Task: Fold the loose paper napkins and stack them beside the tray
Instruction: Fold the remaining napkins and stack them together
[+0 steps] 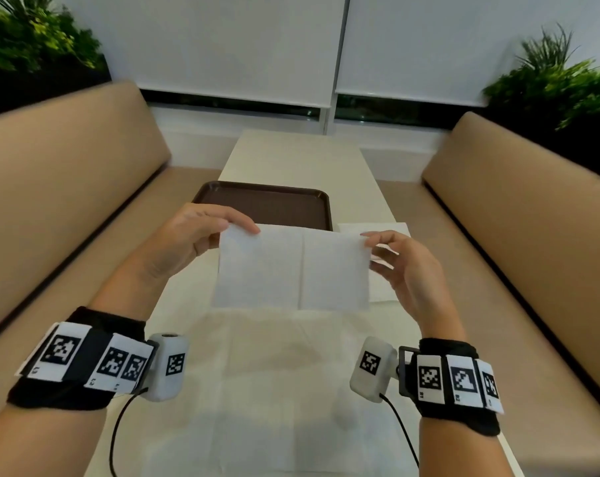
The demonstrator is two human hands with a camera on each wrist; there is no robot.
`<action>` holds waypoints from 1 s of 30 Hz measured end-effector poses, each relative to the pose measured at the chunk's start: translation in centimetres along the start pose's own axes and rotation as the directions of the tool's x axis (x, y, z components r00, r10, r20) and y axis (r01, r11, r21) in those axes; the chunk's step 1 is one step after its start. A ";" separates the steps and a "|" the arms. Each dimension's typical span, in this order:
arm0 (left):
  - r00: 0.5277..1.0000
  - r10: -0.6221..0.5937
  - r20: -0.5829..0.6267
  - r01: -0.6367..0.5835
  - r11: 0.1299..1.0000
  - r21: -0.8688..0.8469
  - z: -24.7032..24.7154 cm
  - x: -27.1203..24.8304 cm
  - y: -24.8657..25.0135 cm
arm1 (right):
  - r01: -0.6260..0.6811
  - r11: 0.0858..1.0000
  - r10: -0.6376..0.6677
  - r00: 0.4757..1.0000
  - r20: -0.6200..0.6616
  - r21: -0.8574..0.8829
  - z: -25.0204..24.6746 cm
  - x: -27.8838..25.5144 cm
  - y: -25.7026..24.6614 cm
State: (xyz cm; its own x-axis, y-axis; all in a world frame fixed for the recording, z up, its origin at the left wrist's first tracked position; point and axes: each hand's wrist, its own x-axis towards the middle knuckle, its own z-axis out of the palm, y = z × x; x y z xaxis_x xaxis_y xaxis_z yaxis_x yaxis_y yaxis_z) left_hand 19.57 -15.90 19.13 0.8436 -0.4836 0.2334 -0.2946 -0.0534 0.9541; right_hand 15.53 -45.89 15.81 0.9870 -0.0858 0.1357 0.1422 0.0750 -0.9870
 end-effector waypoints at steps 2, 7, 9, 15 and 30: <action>0.999 0.035 -0.036 -0.029 0.984 0.174 0.3 0.0 0.5 | 0.101 0.974 -0.096 0.995 0.032 -0.205 0.3 -0.1 -0.6; 0.989 0.045 0.144 -0.112 0.860 0.498 2.5 1.4 2.5 | 0.327 0.830 -0.114 0.892 0.437 -0.452 5.2 -0.4 -2.2; 0.983 0.069 0.167 -0.150 0.827 0.541 2.8 1.8 2.9 | 0.327 0.819 -0.119 0.900 0.418 -0.471 5.9 -0.4 -1.8; 0.998 -0.026 0.058 -0.005 0.875 0.484 1.3 1.7 0.3 | 0.106 0.817 0.053 0.965 0.257 -0.567 0.2 -0.1 1.1; 0.982 -0.176 0.062 0.141 0.917 0.374 8.1 10.7 -5.3 | -0.048 0.821 0.237 0.935 0.264 -0.569 -9.0 3.5 5.7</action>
State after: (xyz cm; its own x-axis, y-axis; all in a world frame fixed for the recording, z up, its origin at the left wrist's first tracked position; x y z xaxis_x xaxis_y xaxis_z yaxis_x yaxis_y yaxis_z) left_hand 26.51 -27.91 15.07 0.8530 -0.5196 0.0495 -0.3191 -0.4441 0.8372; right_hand 19.14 -54.68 9.88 0.9761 0.2001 -0.0847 0.0271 -0.4992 -0.8661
